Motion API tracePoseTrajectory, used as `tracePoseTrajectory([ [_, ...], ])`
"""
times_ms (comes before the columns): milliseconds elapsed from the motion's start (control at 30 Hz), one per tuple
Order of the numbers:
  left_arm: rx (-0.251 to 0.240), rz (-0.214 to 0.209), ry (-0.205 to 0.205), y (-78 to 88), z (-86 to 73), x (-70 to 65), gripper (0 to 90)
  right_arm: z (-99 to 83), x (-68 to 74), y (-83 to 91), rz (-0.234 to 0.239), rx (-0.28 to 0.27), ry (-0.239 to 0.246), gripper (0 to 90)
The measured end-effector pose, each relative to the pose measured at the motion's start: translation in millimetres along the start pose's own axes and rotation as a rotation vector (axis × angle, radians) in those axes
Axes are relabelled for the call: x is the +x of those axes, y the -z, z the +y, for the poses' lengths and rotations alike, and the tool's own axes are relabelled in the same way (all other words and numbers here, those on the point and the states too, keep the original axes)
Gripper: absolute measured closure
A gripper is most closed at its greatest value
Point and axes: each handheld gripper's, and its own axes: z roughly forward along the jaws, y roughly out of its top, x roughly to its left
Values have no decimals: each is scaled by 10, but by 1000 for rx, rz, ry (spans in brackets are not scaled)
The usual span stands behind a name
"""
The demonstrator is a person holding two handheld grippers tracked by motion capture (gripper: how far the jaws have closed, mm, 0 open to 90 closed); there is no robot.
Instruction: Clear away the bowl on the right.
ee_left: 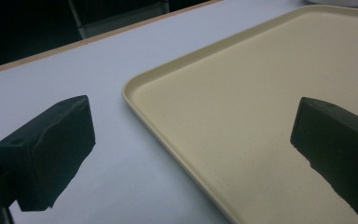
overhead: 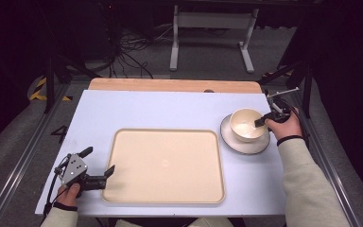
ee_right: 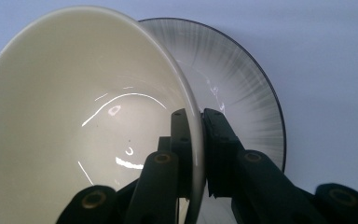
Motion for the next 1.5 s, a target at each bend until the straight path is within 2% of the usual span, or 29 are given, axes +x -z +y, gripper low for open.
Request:
tracePoseTrajectory([
  [133, 0, -1, 1, -1, 0, 0, 4, 28, 38, 90, -12, -2, 10, 834],
  [300, 0, -1, 3, -1, -1, -1, 4, 52, 104, 200, -1, -12, 18, 834],
  [533, 0, -1, 2, -1, -1, 0, 4, 91, 226, 350, 13, -24, 56, 832],
  [800, -2, 1, 5, -3, -1, 1, 4, 116, 315, 438, 24, -37, 75, 832],
  [1000, -1, 2, 6, -3, -1, 1, 4, 126, 540, 463, 46, -30, 136, 833],
  [1133, -1, 2, 5, -2, -1, 0, 4, 138, 704, 444, 55, -20, 141, 832],
  [1200, -2, 2, 5, -2, -1, 1, 4, 139, 735, 440, 59, -19, 141, 832],
  [1500, -2, 1, 5, -2, -2, -1, 4, 149, 1126, 387, 105, 4, 215, 831],
])
